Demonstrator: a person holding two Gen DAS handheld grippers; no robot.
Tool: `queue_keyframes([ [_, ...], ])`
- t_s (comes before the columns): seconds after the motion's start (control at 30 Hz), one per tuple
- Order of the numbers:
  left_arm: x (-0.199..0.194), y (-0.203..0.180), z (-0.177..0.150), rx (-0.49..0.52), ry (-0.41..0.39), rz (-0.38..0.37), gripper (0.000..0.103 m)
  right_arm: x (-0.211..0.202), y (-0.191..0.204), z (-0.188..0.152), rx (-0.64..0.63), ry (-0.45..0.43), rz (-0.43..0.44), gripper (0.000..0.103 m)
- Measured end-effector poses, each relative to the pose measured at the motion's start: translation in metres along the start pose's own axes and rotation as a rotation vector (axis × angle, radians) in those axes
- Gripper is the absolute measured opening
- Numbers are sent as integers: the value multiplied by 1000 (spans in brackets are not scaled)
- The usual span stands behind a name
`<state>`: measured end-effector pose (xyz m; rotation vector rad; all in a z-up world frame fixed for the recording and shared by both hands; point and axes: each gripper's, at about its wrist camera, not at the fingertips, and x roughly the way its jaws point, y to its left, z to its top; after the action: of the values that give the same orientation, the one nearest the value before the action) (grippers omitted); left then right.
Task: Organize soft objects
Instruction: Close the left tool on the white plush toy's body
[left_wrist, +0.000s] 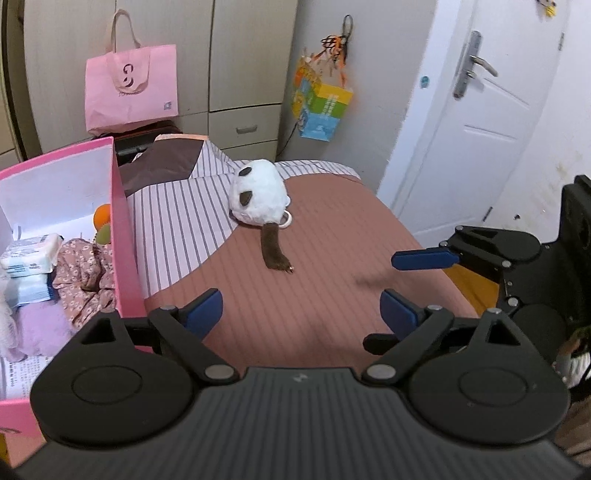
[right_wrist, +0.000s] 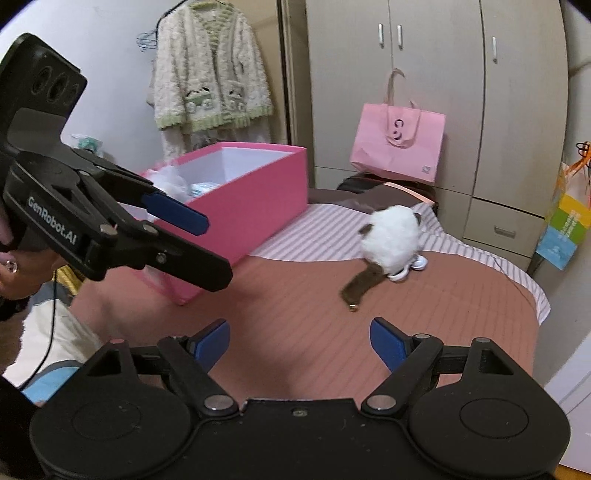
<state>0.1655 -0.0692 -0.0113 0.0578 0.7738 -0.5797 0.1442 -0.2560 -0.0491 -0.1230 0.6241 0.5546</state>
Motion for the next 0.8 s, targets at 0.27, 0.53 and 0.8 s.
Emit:
queue_keyframes([
  [0.27,44,9,21,-90,-47,18,96,34,-29,8,-10,-72,-34,87],
  [0.53,95,30,35,-237,-105,57,94,85,-55,23,-74,-137,-61,87],
  [0.8,128,37,46,-311,-170,95,85,129,-77,43,-115,-82,-46,88],
])
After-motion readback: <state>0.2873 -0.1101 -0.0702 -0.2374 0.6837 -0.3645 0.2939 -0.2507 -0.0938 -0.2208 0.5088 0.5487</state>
